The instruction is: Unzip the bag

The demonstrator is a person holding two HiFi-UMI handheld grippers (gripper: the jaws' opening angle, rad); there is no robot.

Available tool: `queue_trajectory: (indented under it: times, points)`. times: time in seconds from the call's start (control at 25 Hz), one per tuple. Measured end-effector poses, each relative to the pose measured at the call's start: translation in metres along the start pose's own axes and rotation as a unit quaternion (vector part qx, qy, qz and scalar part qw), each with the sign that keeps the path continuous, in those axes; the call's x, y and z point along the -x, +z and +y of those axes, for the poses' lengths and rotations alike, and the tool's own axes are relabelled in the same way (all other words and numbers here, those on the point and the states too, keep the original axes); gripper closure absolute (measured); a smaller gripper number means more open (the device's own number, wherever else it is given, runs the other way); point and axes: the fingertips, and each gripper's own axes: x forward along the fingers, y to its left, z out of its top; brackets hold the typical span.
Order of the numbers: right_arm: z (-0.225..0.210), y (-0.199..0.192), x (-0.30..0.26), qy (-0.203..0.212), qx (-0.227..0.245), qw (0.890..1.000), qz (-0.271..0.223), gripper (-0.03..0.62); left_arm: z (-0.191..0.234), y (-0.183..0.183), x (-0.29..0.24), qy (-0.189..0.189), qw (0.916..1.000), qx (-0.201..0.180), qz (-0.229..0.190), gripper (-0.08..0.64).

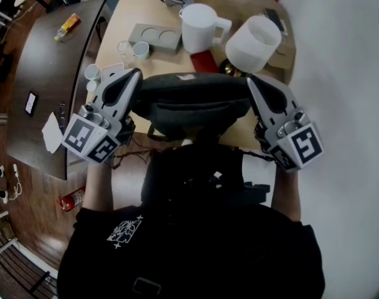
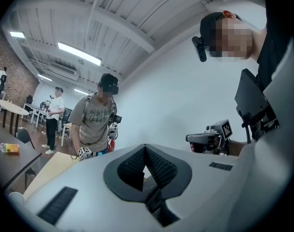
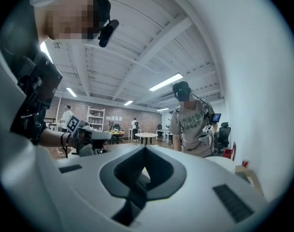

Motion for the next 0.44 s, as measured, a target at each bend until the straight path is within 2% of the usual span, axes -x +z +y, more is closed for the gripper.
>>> queue_trajectory:
  times: [0.2,0.44]
  points:
    - [0.007,0.001,-0.008,-0.006,0.023,1.000,0.007,0.572,-0.009,-0.004,-0.004,-0.001,0.9998,-0.020,0.009,0.563]
    - [0.011,0.005,-0.010,-0.004,0.025,1.000,0.008,0.572,-0.017,-0.005,-0.008,-0.008,0.9995,-0.027,0.013,0.563]
